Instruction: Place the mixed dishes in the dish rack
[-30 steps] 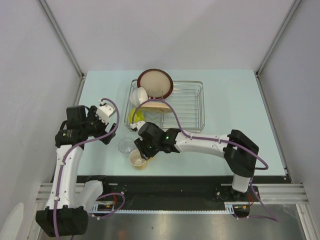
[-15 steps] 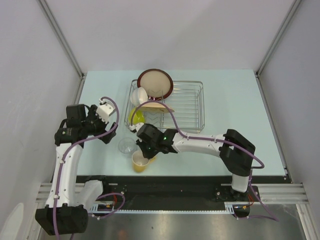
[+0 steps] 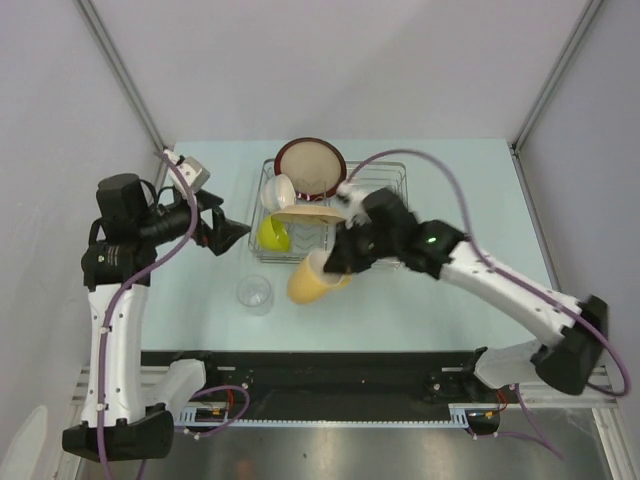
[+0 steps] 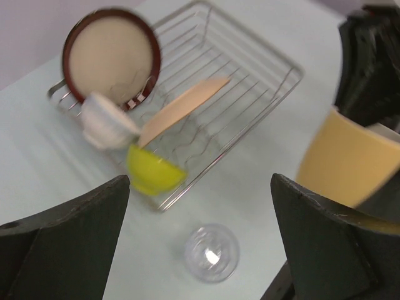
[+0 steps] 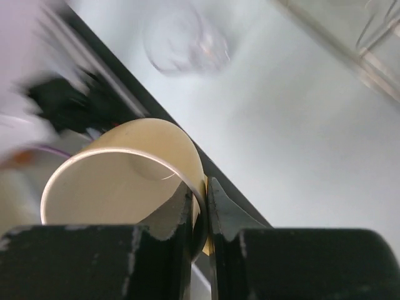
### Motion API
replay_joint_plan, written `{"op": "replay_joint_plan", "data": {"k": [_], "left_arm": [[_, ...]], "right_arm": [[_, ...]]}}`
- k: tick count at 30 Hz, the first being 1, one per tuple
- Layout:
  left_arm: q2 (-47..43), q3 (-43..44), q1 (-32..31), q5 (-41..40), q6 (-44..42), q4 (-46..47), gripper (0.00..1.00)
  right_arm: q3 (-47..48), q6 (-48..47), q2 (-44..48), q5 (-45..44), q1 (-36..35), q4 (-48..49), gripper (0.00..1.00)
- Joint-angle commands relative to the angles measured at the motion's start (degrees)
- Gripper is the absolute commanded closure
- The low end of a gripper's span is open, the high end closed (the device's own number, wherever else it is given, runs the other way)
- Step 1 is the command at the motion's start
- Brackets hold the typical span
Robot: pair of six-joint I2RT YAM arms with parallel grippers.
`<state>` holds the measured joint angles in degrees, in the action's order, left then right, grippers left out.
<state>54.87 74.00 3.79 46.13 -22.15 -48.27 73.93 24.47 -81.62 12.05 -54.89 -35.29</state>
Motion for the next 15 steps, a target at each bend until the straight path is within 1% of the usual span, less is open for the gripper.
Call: {"op": "replay_joint_plan", "data": {"k": [1, 2, 3, 5, 6, 7, 8, 9, 11, 13, 15], "left_arm": [[-0.1, -0.2, -1.4, 17.6, 21.7, 15.5, 0.0], [-0.3, -1.0, -2.0, 20.0, 28.8, 18.9, 0.0], [-0.5, -1.9, -3.3, 21.3, 31.4, 25.1, 0.0], [-1.4, -4.4, -6.4, 22.9, 35.1, 29.8, 0.0], [-1.8, -6.0, -9.0, 22.6, 34.6, 32.3, 0.0], [-2.8, -7.1, -10.1, 22.2, 34.1, 33.6, 0.0], [-2.9, -8.1, -10.8, 22.1, 34.3, 35.0, 0.0], [-2.9, -10.2, -11.3, 23.7, 34.8, 37.9, 0.0], [-3.5, -12.2, -11.3, 25.3, 34.7, 40.2, 0.0], [-4.0, -13.4, -11.3, 27.4, 32.6, 41.2, 0.0], [-4.7, -12.9, -11.7, 28.0, 30.9, 38.8, 0.0]], "right_arm": [[-1.6, 12.9, 13.2, 21.2, 12.2, 13.2, 1.0], [-2.2, 17.7, 13.8, 25.5, 14.1, 17.6, 1.0], [-3.5, 19.7, 14.1, 27.4, 16.1, 19.8, 1.0], [-4.6, 25.6, 14.1, 30.7, 17.4, 25.3, 1.0], [-5.7, 27.8, 14.0, 31.5, 17.7, 27.2, 1.0], [-6.2, 29.7, 13.7, 32.3, 17.7, 30.9, 1.0], [-6.6, 33.3, 12.9, 33.7, 17.8, 32.5, 1.0], [-7.2, 34.7, 12.5, 34.2, 17.8, 33.8, 1.0], [-7.7, 37.6, 11.6, 35.0, 17.9, 36.9, 1.0], [-7.8, 38.4, 11.4, 35.1, 18.2, 37.9, 1.0], [-8.0, 39.2, 11.3, 35.2, 18.5, 38.3, 1.0]]}}
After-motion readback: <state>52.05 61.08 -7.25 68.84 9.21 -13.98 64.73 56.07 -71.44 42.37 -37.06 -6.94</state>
